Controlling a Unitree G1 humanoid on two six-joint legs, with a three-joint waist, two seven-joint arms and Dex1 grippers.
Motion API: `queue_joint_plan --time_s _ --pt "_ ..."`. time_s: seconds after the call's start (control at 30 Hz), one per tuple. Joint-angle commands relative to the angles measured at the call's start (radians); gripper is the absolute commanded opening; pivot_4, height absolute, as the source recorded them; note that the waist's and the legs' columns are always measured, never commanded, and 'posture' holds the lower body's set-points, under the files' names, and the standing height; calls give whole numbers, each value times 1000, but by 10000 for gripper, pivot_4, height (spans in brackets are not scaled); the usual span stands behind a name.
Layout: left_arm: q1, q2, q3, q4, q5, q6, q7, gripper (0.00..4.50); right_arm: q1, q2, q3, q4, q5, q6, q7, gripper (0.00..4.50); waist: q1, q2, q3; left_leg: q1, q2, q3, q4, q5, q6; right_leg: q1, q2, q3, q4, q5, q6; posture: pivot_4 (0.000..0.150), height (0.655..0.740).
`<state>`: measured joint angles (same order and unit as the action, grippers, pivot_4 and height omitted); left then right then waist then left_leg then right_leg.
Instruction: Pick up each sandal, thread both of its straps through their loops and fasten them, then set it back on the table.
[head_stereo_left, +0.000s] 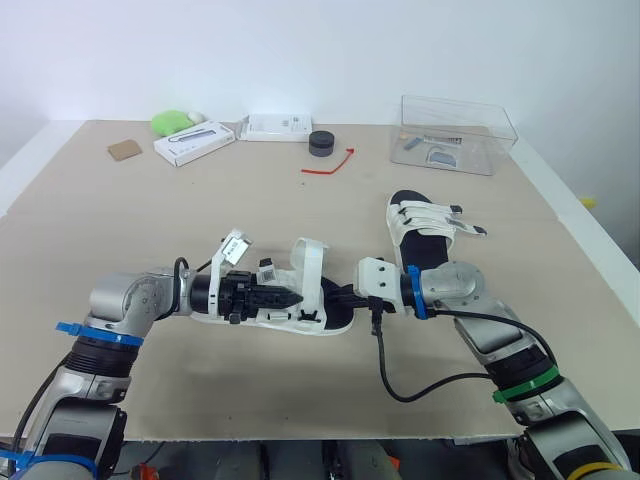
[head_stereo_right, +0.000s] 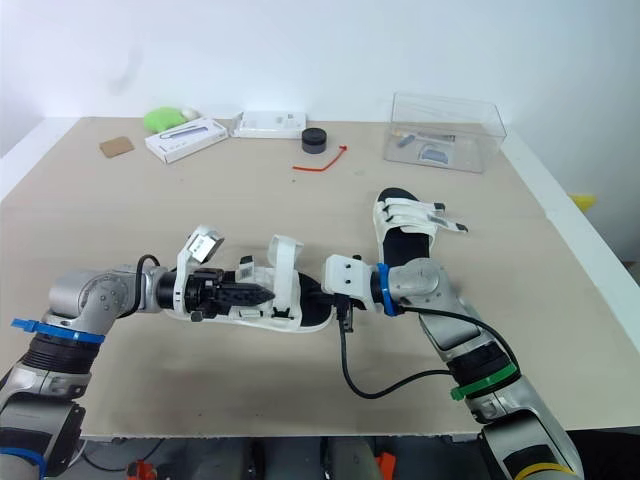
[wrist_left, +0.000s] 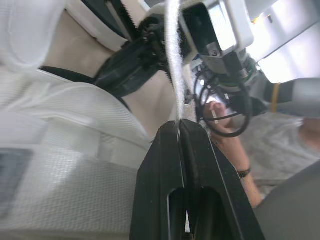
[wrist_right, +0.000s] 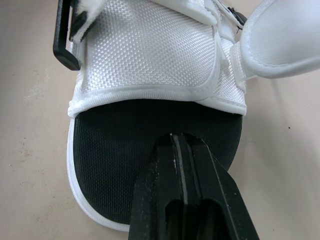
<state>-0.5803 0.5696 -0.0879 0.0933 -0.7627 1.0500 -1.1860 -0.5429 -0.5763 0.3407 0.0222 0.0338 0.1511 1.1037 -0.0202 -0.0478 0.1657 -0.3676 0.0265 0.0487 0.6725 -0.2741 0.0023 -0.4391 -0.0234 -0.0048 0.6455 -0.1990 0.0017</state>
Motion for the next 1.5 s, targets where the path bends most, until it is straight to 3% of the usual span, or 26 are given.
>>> queue_joint_plan --time_s 0.03,0.73,0.77,0.83,1.5 --pt "-6 10 -18 26 52 -39 8 1009 29 -30 18 27 -35 19 10 0 0 0 0 0 0 0 0 0 0 0 0 0 0 0 0 1500 7400" --pt "-46 25 -40 -7 33 15 -62 1009 31 -29 21 32 -41 14 2 0 0 0 0 0 0 0 0 0 0 0 0 0 0 0 0 1500 7400" --pt "-51 23 -33 -9 32 10 -61 6241 32 -31 21 31 -41 14 2 0 0 0 0 0 0 0 0 0 0 0 0 0 0 0 0 1500 7400" --pt "-62 24 -25 -20 33 -8 -65 11017 34 -32 21 31 -41 14 2 0 0 0 0 0 0 0 0 0 0 0 0 0 0 0 0 1500 7400" --pt "-110 2 -99 -77 99 -91 -54 11017 22 -24 28 49 -45 7 -7 0 0 0 0 0 0 0 0 0 0 0 0 0 0 0 0 1500 7400"
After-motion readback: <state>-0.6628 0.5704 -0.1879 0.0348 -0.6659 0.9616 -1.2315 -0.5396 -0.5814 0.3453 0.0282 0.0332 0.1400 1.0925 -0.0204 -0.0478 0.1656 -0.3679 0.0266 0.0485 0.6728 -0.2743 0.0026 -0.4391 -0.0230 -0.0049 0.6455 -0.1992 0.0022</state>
